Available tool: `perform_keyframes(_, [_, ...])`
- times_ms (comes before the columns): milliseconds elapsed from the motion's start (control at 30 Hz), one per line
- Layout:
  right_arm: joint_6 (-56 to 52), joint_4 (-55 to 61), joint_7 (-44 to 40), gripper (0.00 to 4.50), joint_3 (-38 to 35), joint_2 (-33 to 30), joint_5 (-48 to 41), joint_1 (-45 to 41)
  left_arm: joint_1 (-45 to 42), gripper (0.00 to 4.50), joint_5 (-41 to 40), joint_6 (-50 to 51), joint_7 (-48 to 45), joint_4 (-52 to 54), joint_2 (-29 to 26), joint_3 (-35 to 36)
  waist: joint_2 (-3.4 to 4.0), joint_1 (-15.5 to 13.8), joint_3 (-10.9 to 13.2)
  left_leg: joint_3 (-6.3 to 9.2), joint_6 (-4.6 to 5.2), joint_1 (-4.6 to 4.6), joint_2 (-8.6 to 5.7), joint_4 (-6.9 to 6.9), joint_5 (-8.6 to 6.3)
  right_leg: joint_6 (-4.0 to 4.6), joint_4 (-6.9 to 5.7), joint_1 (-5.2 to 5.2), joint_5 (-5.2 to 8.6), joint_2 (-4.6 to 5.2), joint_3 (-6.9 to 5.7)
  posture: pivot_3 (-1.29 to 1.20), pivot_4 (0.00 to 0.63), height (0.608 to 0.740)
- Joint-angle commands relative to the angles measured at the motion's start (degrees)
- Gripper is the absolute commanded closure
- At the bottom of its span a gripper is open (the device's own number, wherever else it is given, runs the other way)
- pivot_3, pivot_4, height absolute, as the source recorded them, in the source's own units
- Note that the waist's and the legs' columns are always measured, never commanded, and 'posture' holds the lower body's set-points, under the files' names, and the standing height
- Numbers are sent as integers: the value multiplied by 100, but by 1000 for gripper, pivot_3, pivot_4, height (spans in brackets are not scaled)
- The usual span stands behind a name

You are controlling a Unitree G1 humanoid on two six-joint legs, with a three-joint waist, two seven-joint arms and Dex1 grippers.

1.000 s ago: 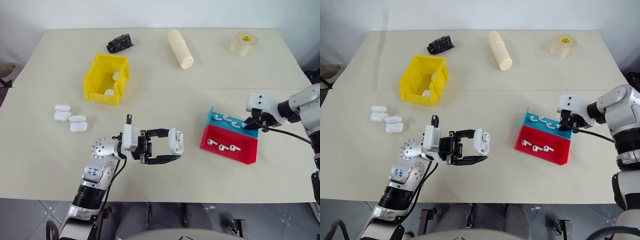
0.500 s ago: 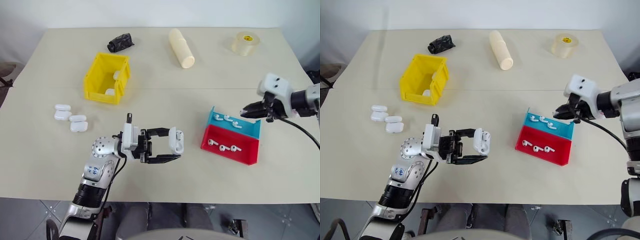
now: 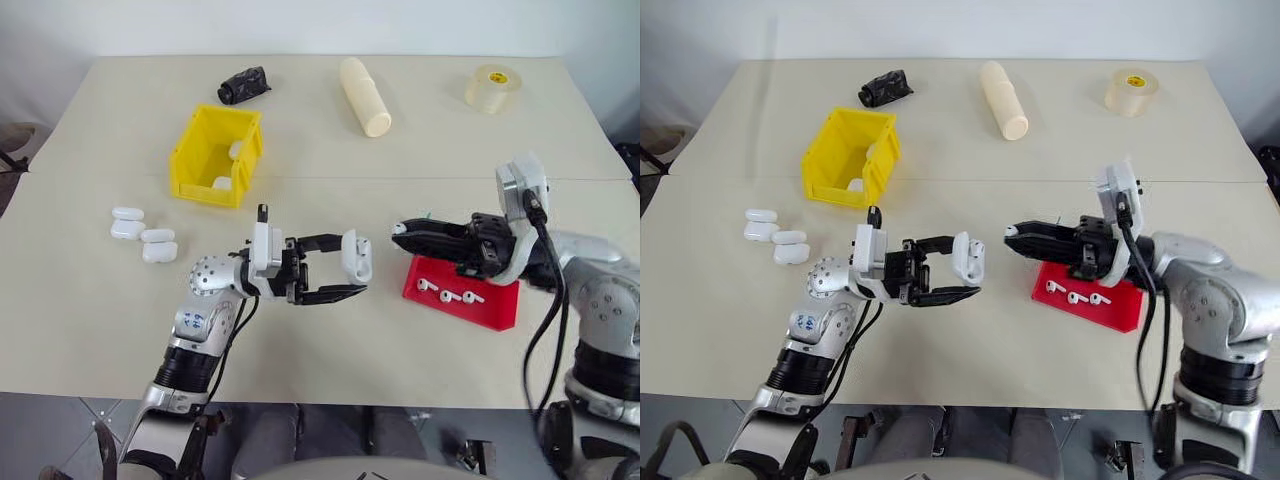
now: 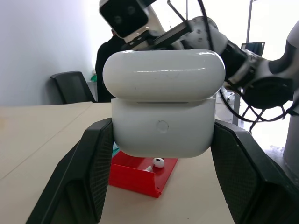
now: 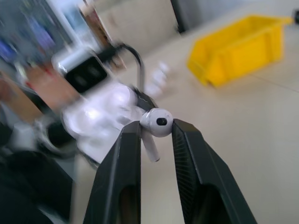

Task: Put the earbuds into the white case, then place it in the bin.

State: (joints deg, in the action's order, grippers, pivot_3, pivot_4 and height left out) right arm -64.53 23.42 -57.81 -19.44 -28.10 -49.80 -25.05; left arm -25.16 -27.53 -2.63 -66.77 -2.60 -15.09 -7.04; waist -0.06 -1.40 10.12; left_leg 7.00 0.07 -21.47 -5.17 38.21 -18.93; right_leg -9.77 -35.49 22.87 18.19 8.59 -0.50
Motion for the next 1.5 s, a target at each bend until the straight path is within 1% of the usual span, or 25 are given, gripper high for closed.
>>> perform_keyframes(33, [-191,562,737,3689,-257,316,-973,269,-91,1738,-11,-27,50,91,21,48,0,2,0,0,0,0,-1,-2,0,0,-1,1,0,0,1,0,150,740])
perform_keyframes(100, [-129,702,1066,3689,-180,486,-1242,440,-124,1738,-28,16,82,92,40,38,0,5,0,1,0,0,-1,-1,0,0,-2,2,0,0,1,0,150,740])
perform_keyframes(200, [124,871,1441,3689,-10,686,-1399,654,-153,1738,-53,88,119,110,72,20,0,7,0,1,0,1,-1,-1,0,0,-5,2,0,-1,2,0,150,740])
perform_keyframes(400, [778,931,1777,3689,297,751,-1189,894,-183,1738,-158,304,169,215,124,40,1,22,0,0,0,2,-1,-2,0,1,-8,5,1,-4,3,0,150,740])
perform_keyframes(567, [1190,946,1704,3689,574,591,-1042,1120,-243,1738,-220,447,233,243,158,102,0,21,0,-1,0,2,-2,-2,0,1,-9,5,1,-3,3,0,150,740])
perform_keyframes(767, [1743,991,1526,3689,1060,465,-651,1399,-307,1738,-270,589,265,268,202,164,0,25,0,-1,0,2,-2,-2,0,1,-9,5,1,-4,3,0,150,740])
perform_keyframes(867, [2034,982,1526,3689,1182,438,-465,1444,-317,1738,-277,620,249,282,215,171,0,24,0,-1,0,2,-2,-2,0,1,-8,5,1,-6,3,0,150,740])
perform_keyframes(967, [2585,988,1375,3689,1405,340,60,1474,-344,1738,-346,737,275,296,258,212,0,20,0,-1,0,2,-2,-2,0,1,-8,5,1,-5,3,0,150,740])
perform_keyframes(1100, [3030,975,1261,3689,1584,283,353,1502,-378,1738,-395,849,310,310,308,280,0,21,0,-1,0,2,-3,-3,0,1,-7,5,1,-5,3,0,150,740])
perform_keyframes(1267, [3121,972,1256,3689,1729,160,415,1528,-396,1738,-415,923,315,324,342,317,0,21,0,-1,0,2,-3,-2,0,1,-7,5,1,-5,3,0,150,740])
perform_keyframes(1367, [2957,1011,1309,2967,1758,94,225,1515,-400,1738,-404,934,293,329,350,324,0,21,0,-1,0,2,-3,-2,0,1,-7,5,1,-5,3,0,150,740])
perform_keyframes(1500, [3016,1039,1353,1641,1710,56,214,1450,-391,1738,-355,918,256,330,342,319,0,18,0,-1,0,2,-3,-2,0,1,-5,5,1,-5,3,0,150,740])
